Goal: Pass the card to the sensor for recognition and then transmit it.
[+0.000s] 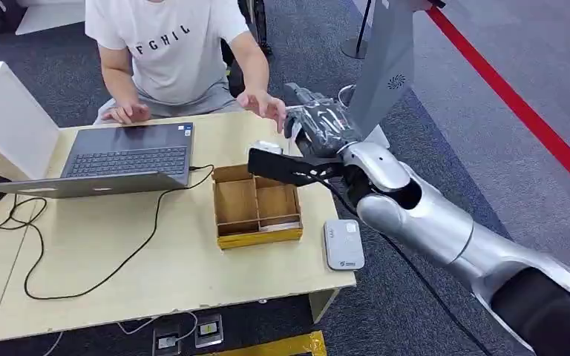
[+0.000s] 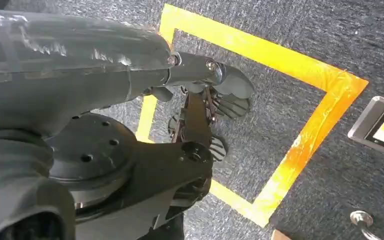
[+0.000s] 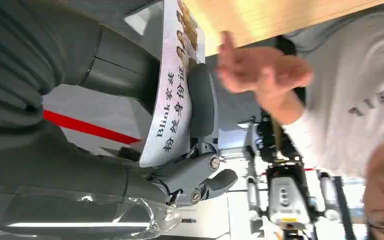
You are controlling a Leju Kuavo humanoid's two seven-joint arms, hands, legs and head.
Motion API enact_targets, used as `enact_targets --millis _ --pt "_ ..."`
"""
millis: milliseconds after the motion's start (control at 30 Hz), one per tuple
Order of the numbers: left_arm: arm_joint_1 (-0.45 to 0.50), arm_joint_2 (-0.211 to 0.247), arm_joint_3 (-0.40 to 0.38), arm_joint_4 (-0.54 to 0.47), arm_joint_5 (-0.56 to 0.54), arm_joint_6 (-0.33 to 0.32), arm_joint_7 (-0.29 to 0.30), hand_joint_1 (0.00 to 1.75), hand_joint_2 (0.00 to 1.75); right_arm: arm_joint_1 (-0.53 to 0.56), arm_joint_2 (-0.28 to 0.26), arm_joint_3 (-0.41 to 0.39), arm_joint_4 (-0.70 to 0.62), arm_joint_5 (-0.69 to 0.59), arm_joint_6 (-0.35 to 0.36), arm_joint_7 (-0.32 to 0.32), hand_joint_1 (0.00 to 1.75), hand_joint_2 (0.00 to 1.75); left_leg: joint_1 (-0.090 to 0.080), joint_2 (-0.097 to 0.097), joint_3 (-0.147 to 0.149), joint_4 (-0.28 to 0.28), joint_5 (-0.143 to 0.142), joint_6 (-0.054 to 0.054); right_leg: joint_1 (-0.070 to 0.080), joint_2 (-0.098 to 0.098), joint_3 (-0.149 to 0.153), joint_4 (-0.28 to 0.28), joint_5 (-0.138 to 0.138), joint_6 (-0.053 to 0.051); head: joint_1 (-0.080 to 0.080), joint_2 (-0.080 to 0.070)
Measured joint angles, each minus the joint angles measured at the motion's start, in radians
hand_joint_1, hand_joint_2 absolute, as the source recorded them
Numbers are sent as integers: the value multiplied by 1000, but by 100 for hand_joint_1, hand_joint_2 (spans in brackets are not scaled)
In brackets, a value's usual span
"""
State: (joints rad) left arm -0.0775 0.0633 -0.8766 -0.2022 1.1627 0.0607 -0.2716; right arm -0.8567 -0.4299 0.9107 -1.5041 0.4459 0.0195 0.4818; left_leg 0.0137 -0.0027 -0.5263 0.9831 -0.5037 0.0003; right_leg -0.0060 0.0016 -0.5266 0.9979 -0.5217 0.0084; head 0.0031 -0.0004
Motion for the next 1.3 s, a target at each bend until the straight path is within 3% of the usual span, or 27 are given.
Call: enact_targets --millis 33,300,500,700,733,767,800,900,933,1167,1300 --pt "-4 0 0 0 0 1 1 0 0 -43 33 50 16 -14 0 -5 175 175 0 -2 0 0 0 0 0 -2 0 0 0 0 0 0" --pt "-5 2 -14 0 -14 -1 1 0 0 -181 126 199 140 -56 1 -16 175 175 0 0 0 0 0 0 0 0 -2 1 0 0 -1 0" --pt "-3 2 -17 0 -14 0 1 0 0 -209 177 248 220 -78 -7 -37 175 175 0 -3 -1 0 0 0 0 -2 -1 1 0 0 -1 0" --pt "-3 3 -17 0 -11 3 10 0 0 -217 193 283 284 -82 -19 -50 175 175 -1 -3 -1 0 0 0 -1 -2 -1 1 0 0 0 0" --pt "-3 3 -17 0 -10 5 11 0 0 -217 193 286 290 -82 -20 -51 31 175 -1 -3 -1 0 0 0 -1 -2 -1 1 0 0 0 0" --pt "-3 3 -17 0 -10 6 11 0 0 -217 193 291 297 -82 -21 -51 31 175 -1 -3 -1 0 0 0 -1 -2 -1 1 0 0 0 0" --pt "-3 3 -17 0 -10 6 12 0 0 -217 193 296 303 -82 -21 -51 0 0 -1 -3 -1 0 0 0 -1 -2 -2 1 0 0 0 0" --pt "-3 5 -17 1 -10 10 13 0 0 -217 193 303 312 -84 -33 -53 0 0 0 -3 0 1 0 0 0 -1 -2 1 0 0 0 0" --pt "-3 5 -17 1 -11 10 14 0 0 -217 193 303 315 -85 -40 -54 0 0 0 -3 15 1 0 0 0 -2 -2 1 0 0 0 0" --pt "-2 5 -17 1 -10 10 14 0 0 -216 191 309 320 -94 -57 -71 0 0 0 -2 13 2 3 -2 0 -1 -4 2 1 0 0 0" --pt "-1 5 -17 1 2 11 14 0 0 -195 172 306 298 -76 -91 -43 0 0 0 -2 14 2 3 -2 0 -1 -3 2 2 -1 0 0"
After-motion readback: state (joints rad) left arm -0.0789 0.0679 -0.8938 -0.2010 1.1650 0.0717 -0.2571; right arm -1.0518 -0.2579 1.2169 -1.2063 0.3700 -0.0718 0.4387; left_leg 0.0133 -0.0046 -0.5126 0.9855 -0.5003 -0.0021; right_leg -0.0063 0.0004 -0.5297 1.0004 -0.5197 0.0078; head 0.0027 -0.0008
